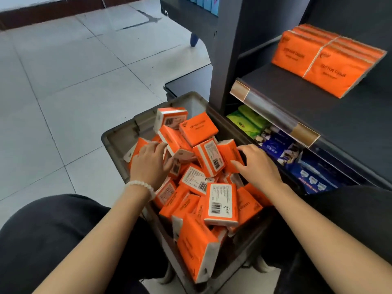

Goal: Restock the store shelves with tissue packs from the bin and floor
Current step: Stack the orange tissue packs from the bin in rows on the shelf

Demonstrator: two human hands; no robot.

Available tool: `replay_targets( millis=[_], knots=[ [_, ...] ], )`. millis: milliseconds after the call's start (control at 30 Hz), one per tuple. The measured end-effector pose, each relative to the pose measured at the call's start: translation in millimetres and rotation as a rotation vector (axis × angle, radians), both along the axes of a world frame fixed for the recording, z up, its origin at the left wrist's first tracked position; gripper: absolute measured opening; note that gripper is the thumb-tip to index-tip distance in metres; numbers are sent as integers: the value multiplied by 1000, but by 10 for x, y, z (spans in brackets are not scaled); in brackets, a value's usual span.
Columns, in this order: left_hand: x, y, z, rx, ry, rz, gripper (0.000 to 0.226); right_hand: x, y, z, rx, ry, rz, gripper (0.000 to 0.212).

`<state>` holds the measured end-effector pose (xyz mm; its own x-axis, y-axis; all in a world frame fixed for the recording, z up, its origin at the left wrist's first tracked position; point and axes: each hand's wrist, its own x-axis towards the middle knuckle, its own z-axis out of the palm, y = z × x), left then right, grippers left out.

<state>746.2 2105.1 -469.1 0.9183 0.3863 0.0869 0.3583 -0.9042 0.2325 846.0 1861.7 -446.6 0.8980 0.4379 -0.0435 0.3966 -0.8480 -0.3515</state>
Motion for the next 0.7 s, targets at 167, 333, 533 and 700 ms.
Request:
replay_targets(
  millis=[167,333,533,700],
  knots=[
    [286,285,-106,15,98,-116,54,281,314,-248,-13,79,-61,44],
    [476,406,-298,-63,250,-141,66,513,451,-481,24,199,-142,54],
    [741,422,-284,-15,212,-189,69,614,574,-611,33,119,-205,51],
    [815,428,-308,39,156,-207,69,579,584,-681,4,36,-216,50]
  ],
)
